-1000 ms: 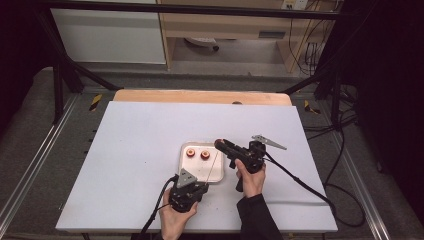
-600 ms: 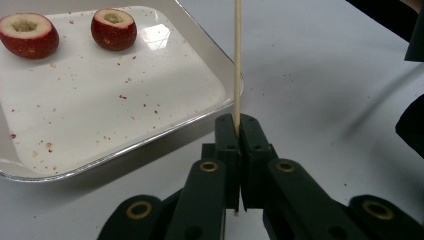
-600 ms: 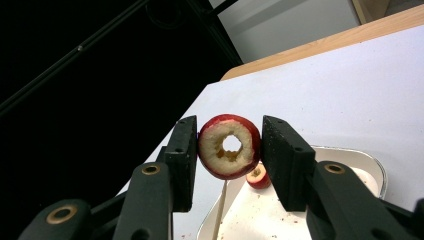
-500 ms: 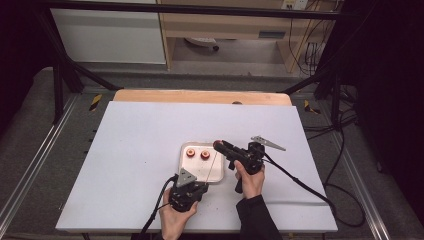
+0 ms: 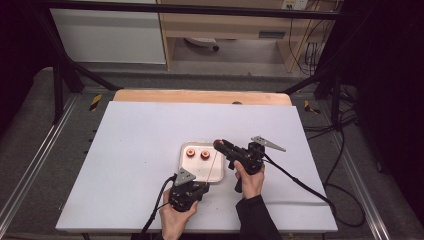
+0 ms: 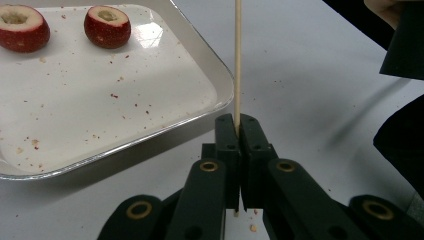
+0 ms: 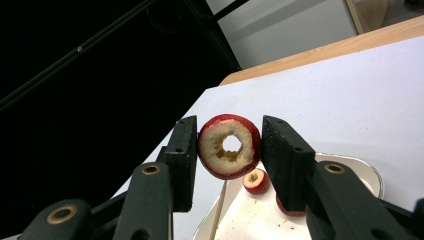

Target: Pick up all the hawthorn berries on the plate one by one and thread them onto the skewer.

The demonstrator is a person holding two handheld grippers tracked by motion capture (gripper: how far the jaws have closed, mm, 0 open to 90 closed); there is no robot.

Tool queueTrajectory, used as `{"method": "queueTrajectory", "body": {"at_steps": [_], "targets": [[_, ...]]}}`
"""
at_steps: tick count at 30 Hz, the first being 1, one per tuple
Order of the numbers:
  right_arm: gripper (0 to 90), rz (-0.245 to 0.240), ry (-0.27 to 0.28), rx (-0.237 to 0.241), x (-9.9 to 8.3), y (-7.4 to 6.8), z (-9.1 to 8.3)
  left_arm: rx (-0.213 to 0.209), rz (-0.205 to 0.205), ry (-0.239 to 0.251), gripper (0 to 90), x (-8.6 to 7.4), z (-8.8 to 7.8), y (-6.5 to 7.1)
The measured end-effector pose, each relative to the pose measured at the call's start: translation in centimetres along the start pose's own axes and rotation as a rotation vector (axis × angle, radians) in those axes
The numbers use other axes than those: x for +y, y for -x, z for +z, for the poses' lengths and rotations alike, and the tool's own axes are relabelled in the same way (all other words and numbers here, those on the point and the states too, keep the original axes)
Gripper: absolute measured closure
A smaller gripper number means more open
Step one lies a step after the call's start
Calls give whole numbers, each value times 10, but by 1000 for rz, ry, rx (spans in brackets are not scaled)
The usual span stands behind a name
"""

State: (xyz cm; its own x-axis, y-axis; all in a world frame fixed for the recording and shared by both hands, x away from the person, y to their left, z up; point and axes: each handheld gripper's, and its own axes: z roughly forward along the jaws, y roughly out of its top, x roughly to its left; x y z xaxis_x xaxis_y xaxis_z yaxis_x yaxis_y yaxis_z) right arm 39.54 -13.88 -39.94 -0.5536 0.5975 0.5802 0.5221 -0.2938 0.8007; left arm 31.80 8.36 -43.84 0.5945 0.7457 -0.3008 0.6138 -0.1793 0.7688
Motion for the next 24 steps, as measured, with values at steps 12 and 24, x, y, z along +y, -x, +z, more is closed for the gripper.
{"method": "queueTrajectory", "body": {"at_steps": [12,24], "targets": [[596,33,7,22,1,-1,-1,7,1,13,884,1,-1,0],[596,16,-19,27,-5,-1,2,12,-7,16,883,3,-1,0]]}}
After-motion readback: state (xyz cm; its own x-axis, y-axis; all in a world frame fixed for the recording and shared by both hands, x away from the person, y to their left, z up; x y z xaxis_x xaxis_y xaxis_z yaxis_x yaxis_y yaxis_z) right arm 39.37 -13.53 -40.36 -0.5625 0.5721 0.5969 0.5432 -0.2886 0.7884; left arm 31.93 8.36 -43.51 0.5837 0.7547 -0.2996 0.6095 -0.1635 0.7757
